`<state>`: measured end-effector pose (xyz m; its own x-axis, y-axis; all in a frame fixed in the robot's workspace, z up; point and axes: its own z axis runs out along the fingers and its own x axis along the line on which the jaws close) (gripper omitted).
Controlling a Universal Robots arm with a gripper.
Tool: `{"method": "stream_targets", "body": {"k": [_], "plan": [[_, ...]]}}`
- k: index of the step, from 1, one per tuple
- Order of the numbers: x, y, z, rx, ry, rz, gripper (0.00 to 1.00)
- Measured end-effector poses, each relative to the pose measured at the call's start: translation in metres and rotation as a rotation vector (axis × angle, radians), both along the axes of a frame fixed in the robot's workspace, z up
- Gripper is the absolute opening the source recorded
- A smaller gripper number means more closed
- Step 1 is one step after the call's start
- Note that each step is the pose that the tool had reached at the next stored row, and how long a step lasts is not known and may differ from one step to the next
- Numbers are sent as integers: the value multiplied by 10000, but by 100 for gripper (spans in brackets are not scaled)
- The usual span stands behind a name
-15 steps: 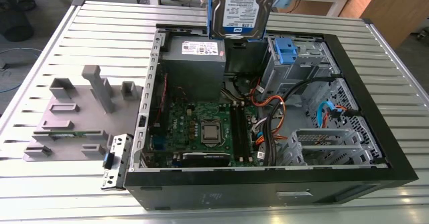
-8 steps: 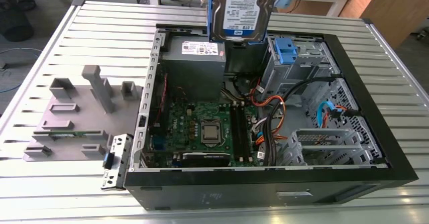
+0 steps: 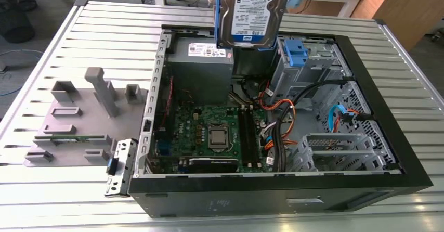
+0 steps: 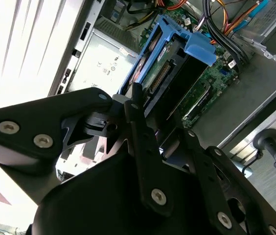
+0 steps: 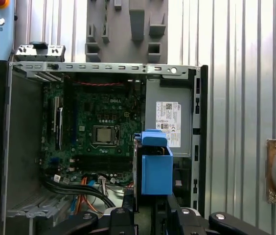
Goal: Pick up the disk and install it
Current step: 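Pick up the disk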
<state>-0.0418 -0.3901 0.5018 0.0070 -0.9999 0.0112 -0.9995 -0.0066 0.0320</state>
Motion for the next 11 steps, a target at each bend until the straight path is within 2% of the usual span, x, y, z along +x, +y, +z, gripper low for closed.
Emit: {"method": "stream_targets", "body": {"k": [11], "plan": [[0, -127, -2, -164, 0, 0, 35]]}}
